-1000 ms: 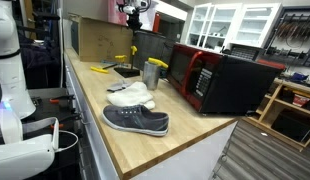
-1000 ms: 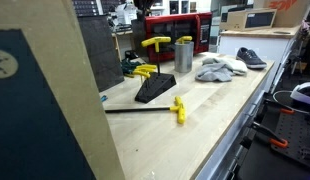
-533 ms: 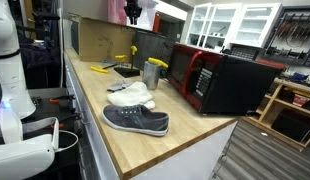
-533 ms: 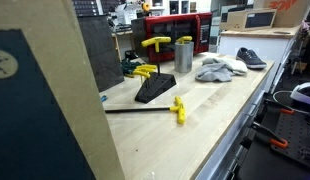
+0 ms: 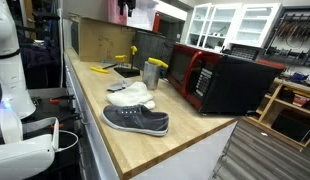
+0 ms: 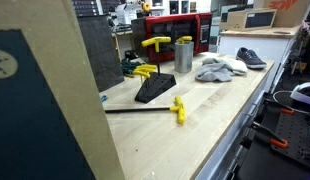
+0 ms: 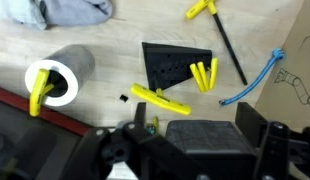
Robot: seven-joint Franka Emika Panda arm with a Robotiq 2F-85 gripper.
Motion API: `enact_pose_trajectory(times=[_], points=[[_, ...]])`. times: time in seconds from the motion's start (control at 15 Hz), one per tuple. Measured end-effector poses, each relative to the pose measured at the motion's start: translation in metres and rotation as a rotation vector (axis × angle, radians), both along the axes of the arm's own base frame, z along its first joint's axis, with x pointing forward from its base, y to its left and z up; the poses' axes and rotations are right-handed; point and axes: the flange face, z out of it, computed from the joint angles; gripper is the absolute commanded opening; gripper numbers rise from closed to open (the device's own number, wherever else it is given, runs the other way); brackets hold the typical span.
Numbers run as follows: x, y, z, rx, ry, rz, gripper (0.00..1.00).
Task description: Remove the black object from the tin and put it on the black stand
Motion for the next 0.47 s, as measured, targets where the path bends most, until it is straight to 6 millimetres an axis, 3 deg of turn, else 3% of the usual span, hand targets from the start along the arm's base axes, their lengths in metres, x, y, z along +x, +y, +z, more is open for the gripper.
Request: enact_pose_trajectory(times=[0.47], points=[[-0.0009,-0.0029,0.0002,0.035,0.03,-0.012,1.0]])
